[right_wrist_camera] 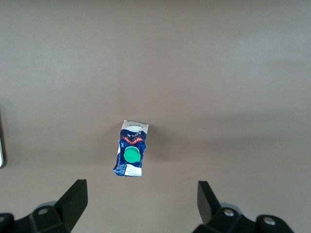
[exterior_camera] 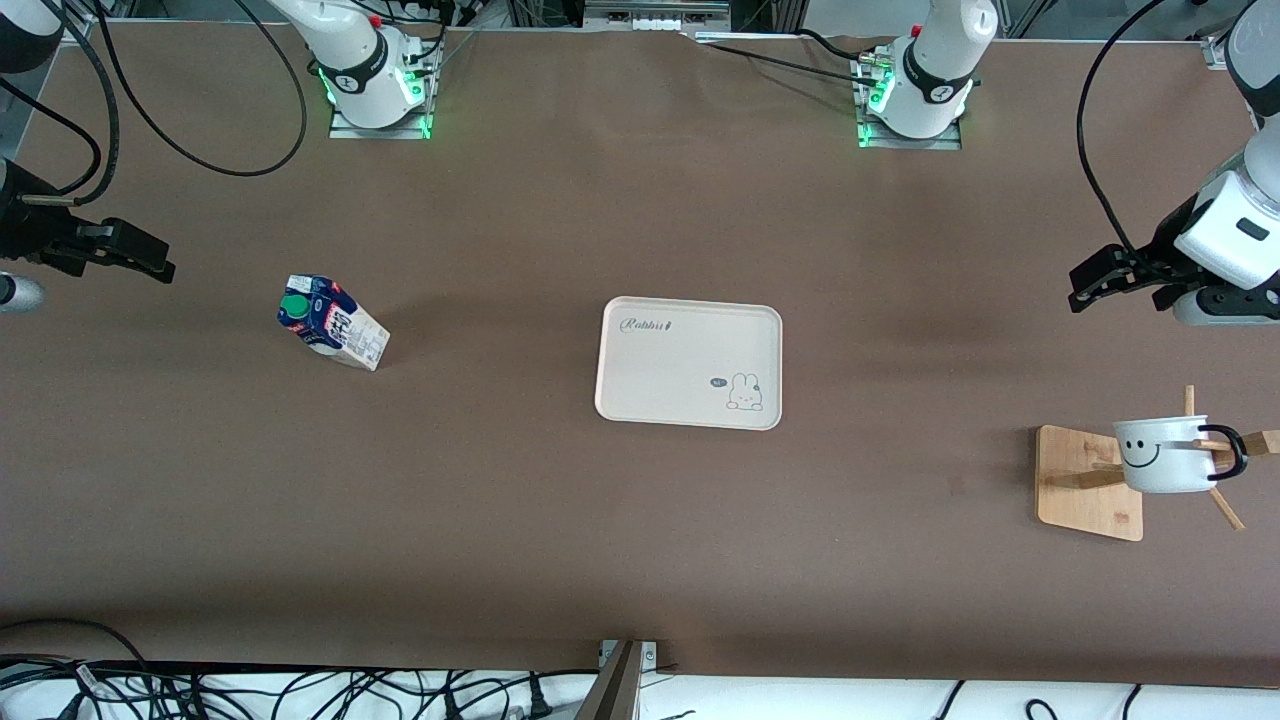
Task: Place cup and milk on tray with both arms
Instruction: 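Move the right gripper toward the blue milk carton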
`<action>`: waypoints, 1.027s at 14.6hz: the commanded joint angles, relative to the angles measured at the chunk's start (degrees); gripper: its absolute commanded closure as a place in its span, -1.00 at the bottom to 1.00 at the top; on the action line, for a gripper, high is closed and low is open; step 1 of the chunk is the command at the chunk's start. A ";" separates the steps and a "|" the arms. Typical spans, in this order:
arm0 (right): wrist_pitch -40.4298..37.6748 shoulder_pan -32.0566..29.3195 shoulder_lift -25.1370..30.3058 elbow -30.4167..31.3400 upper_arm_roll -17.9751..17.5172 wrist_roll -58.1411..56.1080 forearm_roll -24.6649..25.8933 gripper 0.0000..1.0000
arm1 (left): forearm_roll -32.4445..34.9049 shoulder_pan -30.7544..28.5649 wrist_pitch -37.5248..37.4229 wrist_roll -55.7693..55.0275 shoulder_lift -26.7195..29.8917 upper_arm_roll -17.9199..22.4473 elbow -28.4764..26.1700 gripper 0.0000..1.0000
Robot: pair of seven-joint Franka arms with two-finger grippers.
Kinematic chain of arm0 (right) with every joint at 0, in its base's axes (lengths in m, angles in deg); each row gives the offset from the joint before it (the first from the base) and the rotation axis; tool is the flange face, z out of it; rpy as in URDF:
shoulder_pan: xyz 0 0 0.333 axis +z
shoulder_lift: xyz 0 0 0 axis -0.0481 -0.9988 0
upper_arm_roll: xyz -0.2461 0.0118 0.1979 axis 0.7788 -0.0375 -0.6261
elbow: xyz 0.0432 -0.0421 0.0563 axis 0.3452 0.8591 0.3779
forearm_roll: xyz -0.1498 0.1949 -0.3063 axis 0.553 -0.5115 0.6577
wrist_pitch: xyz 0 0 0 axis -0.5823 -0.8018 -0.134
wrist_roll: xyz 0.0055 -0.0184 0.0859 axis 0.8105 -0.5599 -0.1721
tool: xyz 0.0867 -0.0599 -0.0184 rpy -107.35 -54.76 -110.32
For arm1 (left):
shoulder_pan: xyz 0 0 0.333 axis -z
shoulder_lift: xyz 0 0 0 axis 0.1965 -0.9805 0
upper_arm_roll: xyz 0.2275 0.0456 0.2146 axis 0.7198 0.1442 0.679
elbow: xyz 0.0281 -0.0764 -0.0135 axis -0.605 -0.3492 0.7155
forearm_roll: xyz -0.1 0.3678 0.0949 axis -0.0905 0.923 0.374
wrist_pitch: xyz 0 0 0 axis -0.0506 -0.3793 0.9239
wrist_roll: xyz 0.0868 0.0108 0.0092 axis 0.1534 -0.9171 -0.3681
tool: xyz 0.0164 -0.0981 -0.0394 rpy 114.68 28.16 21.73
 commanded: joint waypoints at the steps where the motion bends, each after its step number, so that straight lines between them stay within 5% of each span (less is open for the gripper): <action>1: -1.03 0.13 -0.43 -1.30 -0.12 0.73 0.43 -1.00 | -0.53 -0.06 -1.39 -0.39 -0.88 -0.13 1.95 -1.00; 15: -1.47 0.05 -1.39 -1.21 -0.03 0.91 0.60 -1.00 | -0.53 -0.15 -1.38 -0.39 -1.05 -0.13 1.95 -1.00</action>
